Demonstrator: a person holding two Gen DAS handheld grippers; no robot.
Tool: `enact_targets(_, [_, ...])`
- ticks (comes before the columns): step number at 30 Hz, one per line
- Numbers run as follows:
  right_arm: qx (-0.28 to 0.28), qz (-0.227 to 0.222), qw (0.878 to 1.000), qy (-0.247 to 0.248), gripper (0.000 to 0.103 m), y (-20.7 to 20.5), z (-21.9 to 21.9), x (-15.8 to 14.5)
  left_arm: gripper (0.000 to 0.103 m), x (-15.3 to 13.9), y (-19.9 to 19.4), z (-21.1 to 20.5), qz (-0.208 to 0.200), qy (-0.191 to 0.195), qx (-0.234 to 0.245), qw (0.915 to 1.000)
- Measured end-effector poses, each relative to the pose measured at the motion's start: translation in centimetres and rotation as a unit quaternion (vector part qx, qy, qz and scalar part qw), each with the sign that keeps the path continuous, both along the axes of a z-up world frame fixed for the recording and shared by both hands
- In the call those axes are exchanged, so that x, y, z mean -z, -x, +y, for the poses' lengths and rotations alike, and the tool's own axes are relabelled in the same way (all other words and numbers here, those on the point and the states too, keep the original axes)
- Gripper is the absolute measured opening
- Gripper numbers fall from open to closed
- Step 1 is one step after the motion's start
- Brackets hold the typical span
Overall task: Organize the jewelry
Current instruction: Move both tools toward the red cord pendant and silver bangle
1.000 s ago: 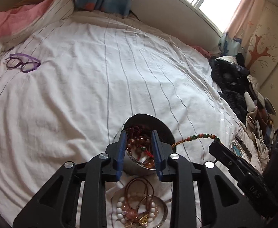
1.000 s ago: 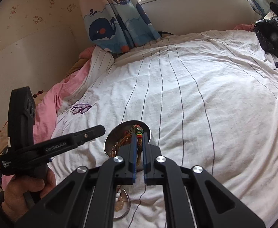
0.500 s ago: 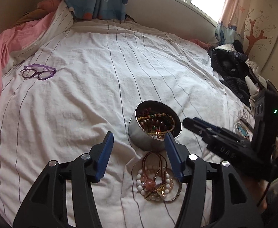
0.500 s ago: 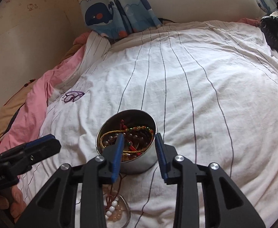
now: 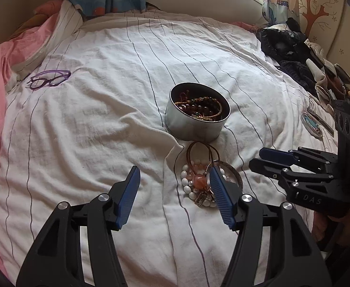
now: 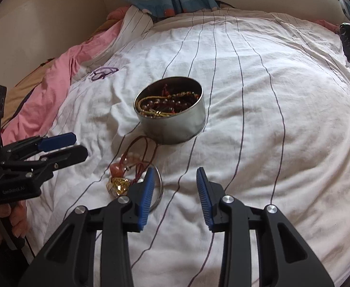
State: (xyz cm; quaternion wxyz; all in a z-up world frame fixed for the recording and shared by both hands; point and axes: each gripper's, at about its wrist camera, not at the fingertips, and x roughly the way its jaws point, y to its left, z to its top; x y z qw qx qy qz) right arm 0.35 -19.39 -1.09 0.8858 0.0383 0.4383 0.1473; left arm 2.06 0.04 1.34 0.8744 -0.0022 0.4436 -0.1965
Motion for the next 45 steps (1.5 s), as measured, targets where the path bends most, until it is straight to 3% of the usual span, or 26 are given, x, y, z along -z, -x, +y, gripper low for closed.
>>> enact_targets(6, [-0.026, 0.009, 0.999, 0.044, 0.046, 0.8, 1.9, 1.6, 0.060, 0.1, 1.1, 0.1, -0.003, -0.009, 0.004, 0.9999])
enact_targets(10, [-0.019, 0.015, 0.997, 0.070, 0.047, 0.3, 2.0, 2.5, 0.061, 0.3, 0.7, 0.4, 0.003, -0.007, -0.001, 1.0000])
enact_targets(15, [0.017, 0.004, 0.989, 0.144, 0.051, 0.1, 0.6, 1.9, 0.061, 0.3, 0.5, -0.3, 0.004, -0.007, 0.008, 0.9999])
enact_targets(19, [0.039, -0.006, 0.992, 0.121, 0.051, -0.1, -1.0, 0.8, 0.062, 0.1, 0.6, -0.3, 0.000, -0.014, 0.009, 0.9999])
enact_targets(25, [0.012, -0.002, 0.994, 0.111, 0.051, 0.1, -0.4, 0.2, 0.062, 0.5, 0.6, -1.4, 0.002, -0.016, 0.033, 0.9993])
enact_targets(31, [0.005, 0.018, 0.994, 0.111, 0.051, -0.1, -0.7, 1.4, 0.062, 1.2, 0.6, -4.9, -0.025, -0.073, 0.076, 0.9941])
enact_targets(36, [0.009, 0.014, 0.994, 0.108, 0.053, 0.1, -1.5, 1.1, 0.062, 2.5, 0.0, -7.3, -0.048, -0.153, 0.096, 0.9824])
enact_targets(42, [0.001, 0.026, 0.995, 0.101, 0.053, 0.0, -2.0, 1.6, 0.062, 3.7, -0.8, -8.7, -0.051, -0.155, 0.118, 0.9794])
enact_targets(44, [-0.002, 0.029, 0.994, 0.105, 0.054, -0.1, -1.9, 1.7, 0.045, 3.9, -1.0, -8.8, -0.043, -0.137, 0.129, 0.9812])
enact_targets(45, [-0.001, 0.031, 0.994, 0.108, 0.054, -0.2, -2.0, 1.8, 0.024, 4.2, -1.2, -8.9, -0.029, -0.130, 0.139, 0.9813])
